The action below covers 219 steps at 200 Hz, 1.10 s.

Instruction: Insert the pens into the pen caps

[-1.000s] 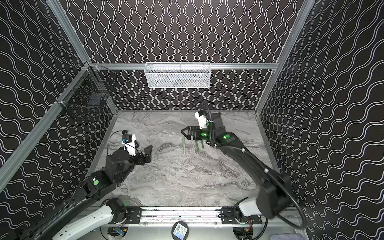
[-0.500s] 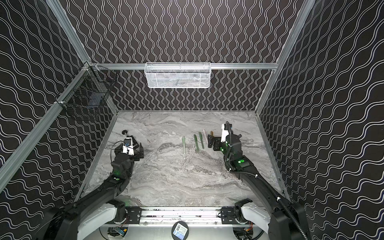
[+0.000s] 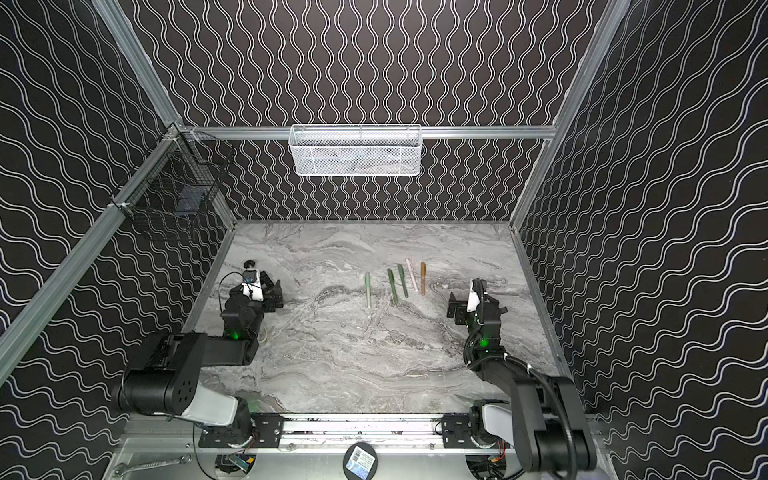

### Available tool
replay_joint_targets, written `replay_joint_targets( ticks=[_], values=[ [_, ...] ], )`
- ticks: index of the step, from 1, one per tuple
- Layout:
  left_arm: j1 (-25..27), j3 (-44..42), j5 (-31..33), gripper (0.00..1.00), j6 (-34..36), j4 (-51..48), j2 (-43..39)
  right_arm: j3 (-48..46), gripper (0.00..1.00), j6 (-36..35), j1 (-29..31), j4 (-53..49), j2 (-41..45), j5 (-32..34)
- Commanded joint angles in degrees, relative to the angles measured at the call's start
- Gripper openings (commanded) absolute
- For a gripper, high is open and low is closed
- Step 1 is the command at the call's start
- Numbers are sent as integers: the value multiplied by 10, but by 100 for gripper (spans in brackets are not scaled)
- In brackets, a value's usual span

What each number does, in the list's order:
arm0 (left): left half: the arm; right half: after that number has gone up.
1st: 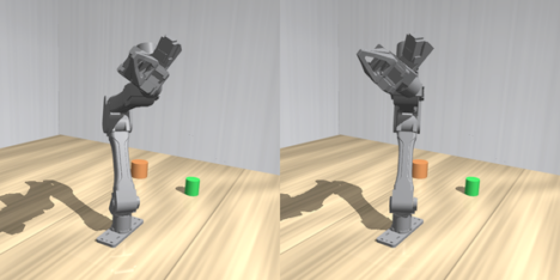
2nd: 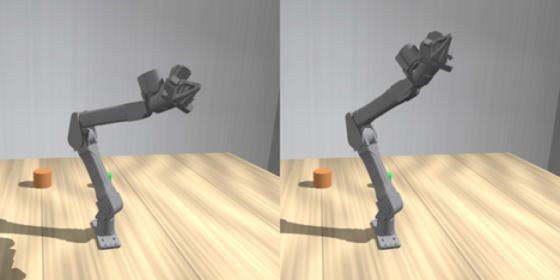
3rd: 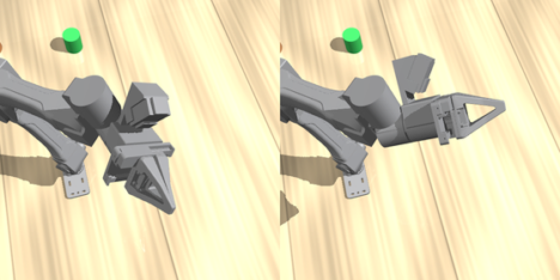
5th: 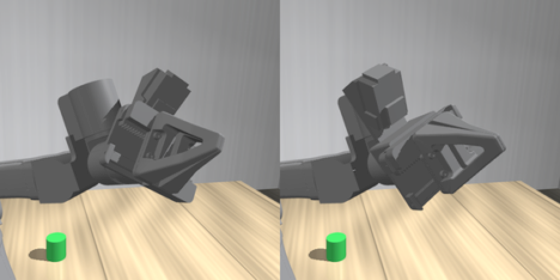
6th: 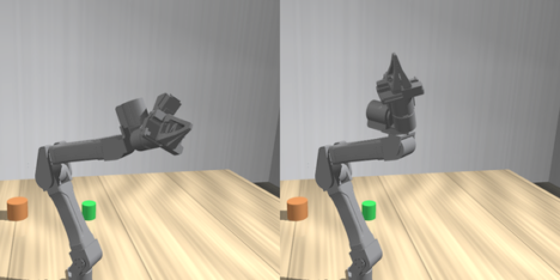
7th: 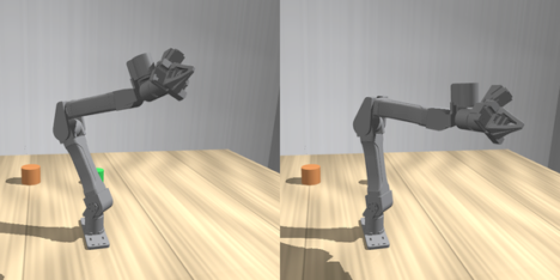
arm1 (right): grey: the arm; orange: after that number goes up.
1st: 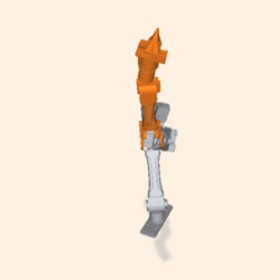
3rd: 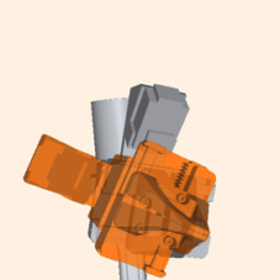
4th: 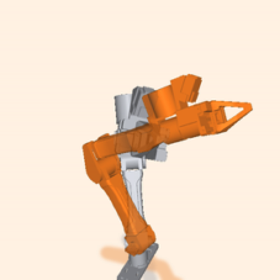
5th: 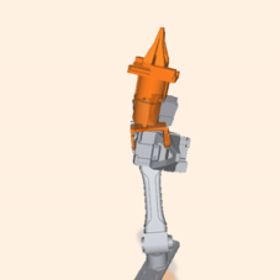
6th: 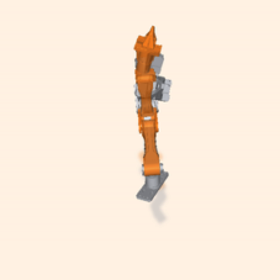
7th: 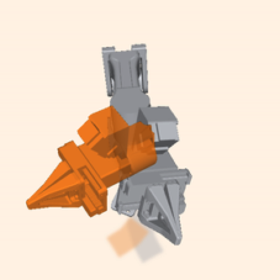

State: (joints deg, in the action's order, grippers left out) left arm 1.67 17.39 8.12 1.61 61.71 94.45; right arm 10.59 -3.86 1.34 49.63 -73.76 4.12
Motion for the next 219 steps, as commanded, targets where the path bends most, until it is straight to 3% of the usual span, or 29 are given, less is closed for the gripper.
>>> replay_joint_targets(
  ticks=[1, 18, 34, 53, 64, 82, 103, 123, 147, 219],
  values=[
    [-1, 17, -21, 99, -6, 15, 7, -21, 99, -9, 1, 215, -46, -6],
    [-2, 20, -25, 99, -7, 3, 4, -13, 100, 35, -4, 223, -94, 58],
    [-1, 20, -25, 99, -7, 2, 4, -18, 100, 8, -5, 352, -171, 55],
    [-1, 21, -27, 99, -4, 3, 5, 51, 100, 42, -11, 130, -125, 53],
    [-2, 20, -29, 99, -5, 8, 5, 43, 100, 46, -43, 196, -154, -9],
    [-2, 23, -36, 99, -2, 2, 6, 61, 100, 53, -46, 114, -129, -5],
    [-1, 33, -64, 99, 9, -13, 7, 44, 100, 46, -45, 191, -150, -3],
    [1, 38, -79, 99, 18, -24, 8, 56, 100, 46, -45, 134, -134, -1],
    [1, 38, -79, 99, 19, -28, 6, 45, 100, 43, -45, 184, -149, -3],
    [2, 38, -78, 99, 18, -27, 7, 47, 100, 44, -45, 169, -143, -3]
  ],
)
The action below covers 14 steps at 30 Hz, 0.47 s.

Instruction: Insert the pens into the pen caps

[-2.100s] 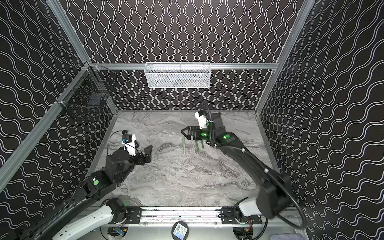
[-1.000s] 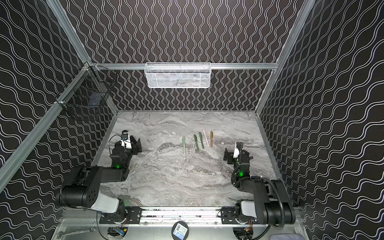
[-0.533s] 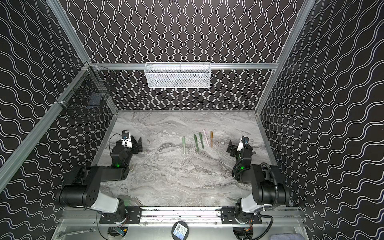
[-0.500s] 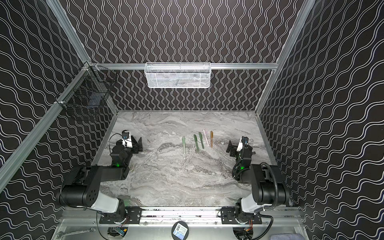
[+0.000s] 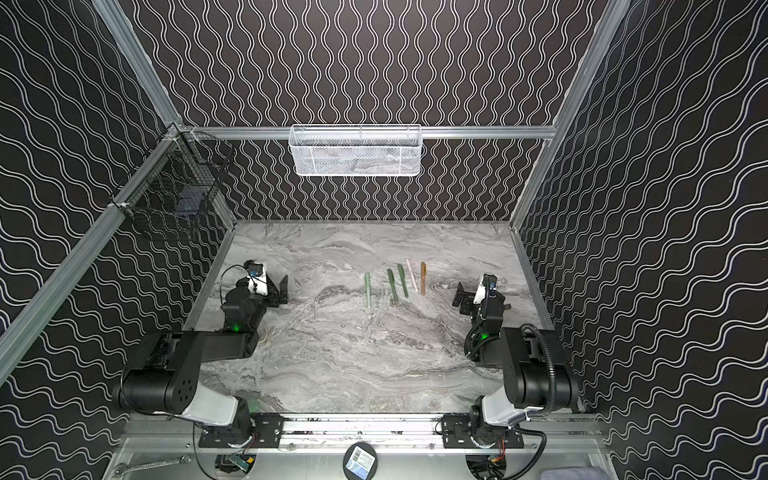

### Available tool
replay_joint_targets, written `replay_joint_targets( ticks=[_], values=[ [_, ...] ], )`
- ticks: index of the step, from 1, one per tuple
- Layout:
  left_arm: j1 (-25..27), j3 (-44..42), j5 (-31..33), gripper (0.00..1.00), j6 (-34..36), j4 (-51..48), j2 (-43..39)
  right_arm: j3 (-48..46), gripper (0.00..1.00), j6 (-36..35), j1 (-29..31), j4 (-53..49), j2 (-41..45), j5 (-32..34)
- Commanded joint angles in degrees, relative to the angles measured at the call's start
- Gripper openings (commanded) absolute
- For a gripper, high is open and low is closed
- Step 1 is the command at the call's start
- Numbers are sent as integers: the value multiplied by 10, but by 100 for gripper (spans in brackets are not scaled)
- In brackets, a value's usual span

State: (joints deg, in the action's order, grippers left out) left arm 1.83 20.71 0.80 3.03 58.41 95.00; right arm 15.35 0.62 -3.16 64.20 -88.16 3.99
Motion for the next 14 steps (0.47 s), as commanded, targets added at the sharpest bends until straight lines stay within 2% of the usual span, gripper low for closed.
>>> replay_joint_targets(
  ticks=[1, 14],
  values=[
    [0, 5, -4, 99, 5, 6, 2, -1, 100, -1, 0, 24, 1, -2],
    [5, 6, 3, 99, 8, 2, 1, -1, 100, -1, 0, 25, 0, -2]
  ],
)
